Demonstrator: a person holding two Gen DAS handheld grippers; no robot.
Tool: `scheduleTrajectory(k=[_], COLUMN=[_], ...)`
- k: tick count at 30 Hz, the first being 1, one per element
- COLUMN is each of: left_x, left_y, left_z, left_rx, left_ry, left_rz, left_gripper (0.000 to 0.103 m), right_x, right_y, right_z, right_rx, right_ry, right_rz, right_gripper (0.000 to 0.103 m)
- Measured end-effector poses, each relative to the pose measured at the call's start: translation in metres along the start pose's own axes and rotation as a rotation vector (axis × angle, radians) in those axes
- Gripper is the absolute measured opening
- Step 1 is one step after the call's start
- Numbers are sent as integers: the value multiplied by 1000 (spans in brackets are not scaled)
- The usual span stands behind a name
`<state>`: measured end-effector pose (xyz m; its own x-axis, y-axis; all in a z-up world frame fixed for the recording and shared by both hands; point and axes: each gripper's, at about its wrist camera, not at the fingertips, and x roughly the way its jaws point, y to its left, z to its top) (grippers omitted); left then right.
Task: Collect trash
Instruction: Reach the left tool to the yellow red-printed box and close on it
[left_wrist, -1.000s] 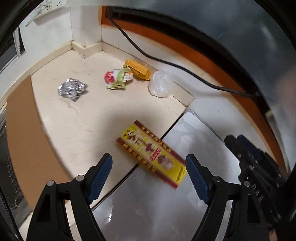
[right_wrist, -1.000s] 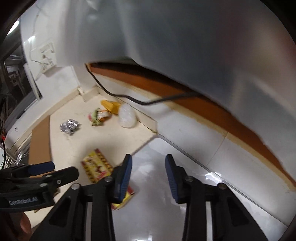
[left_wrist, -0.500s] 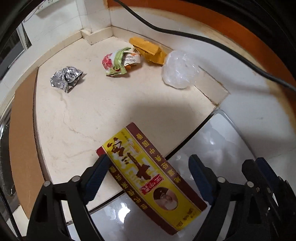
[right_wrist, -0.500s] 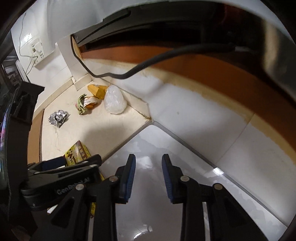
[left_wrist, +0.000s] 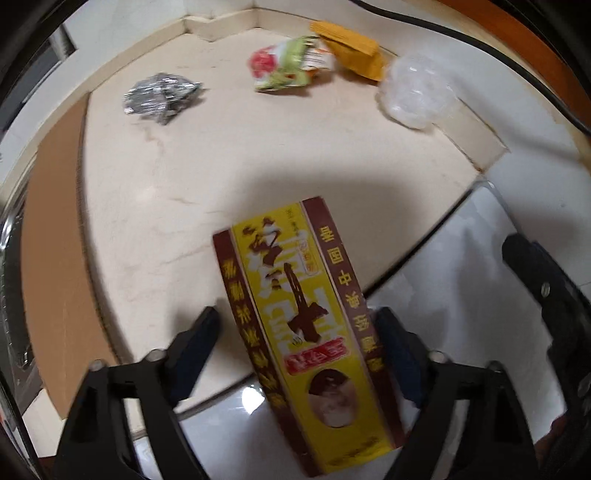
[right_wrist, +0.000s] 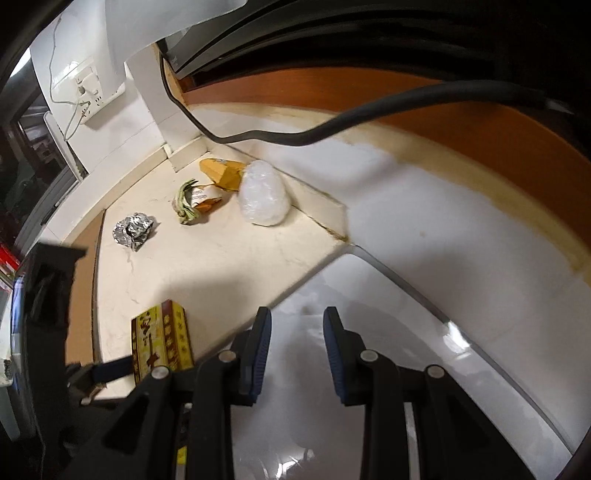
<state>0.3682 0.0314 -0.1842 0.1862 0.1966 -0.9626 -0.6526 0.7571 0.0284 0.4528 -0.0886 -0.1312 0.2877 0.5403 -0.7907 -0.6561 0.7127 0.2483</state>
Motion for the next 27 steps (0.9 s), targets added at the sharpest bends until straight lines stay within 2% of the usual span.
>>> scheduleTrajectory(k=[2,3,5,12,13,18,19,27], left_x=[-4,-6,-8,-32,-35,-48,-48,-52], left_y=[7,13,21,63,70,93,99,113], left_z=[0,1,4,22,27,40,53,52], left_rx=[1,-2,-10,-80,-92,-137,-143,-172], left_ry=[-15,-16,-21,-109,-118,-152,-156,-179], left_rz=[-4,-26,-34,-54,-58,-66,-66,-68], left_gripper=[60,59,58,58,58,58,58,58], right_x=[6,9,17,44,47,66,69,99], right_y=[4,6,10,29,31,41,42,51], right_z=[5,7,14,41,44,64,67,84], right_rx=[7,11,20,29,27,32,35,8], right_ry=[0,0,2,-28,-34,-71,-72,-55], right_rz=[14,19,28,27,20,-39,-48,-135], right_gripper=[30,30,32,38,41,42,42,42])
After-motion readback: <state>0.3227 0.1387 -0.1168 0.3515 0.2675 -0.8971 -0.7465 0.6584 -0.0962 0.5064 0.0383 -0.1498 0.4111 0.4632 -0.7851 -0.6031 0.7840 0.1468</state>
